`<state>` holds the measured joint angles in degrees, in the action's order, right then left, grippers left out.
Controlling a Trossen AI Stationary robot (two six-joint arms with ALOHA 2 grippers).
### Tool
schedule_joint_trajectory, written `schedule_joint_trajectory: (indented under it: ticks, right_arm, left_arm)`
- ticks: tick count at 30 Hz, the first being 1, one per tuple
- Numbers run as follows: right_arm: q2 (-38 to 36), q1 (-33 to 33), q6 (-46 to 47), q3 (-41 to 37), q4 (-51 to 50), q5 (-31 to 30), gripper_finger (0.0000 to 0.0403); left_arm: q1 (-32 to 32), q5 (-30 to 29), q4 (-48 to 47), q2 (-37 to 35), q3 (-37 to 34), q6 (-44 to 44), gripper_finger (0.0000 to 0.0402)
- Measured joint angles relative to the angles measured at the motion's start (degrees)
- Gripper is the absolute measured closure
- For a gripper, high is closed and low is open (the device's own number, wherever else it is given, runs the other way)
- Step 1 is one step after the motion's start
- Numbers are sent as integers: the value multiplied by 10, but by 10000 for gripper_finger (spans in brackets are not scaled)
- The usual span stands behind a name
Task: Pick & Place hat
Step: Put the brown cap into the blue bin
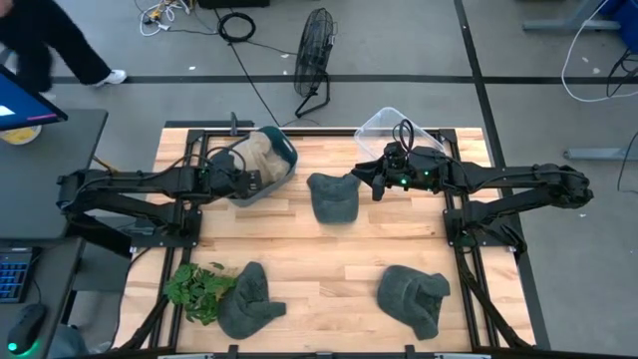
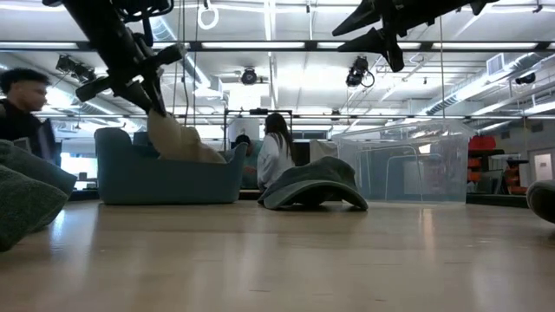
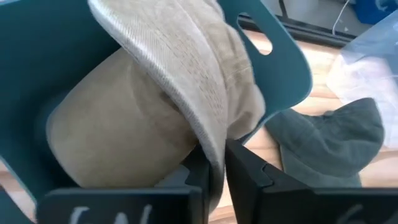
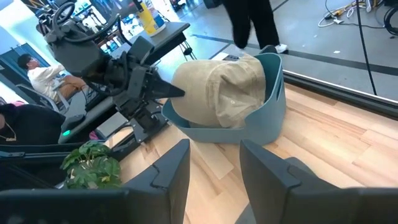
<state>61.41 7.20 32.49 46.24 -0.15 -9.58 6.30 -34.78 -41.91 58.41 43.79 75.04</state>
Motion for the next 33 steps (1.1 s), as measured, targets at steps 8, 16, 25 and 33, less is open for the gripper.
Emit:
schedule_joint_trajectory:
  ticks: [8, 16, 25, 33]
  right_arm:
    - [0, 0, 0, 0, 1, 1, 259]
    - [0, 0, -3, 0, 6, 25, 259]
    - [0, 0, -19, 0, 9, 30, 259]
    - [0, 0, -19, 0, 13, 30, 259]
  left_arm:
    - [0, 2, -7, -12, 2, -3, 277]
    - [-1, 2, -140, -36, 81, -2, 240]
    - [0, 0, -172, -35, 161, -51, 269]
    - [39, 1, -153, 21, 158, -67, 381]
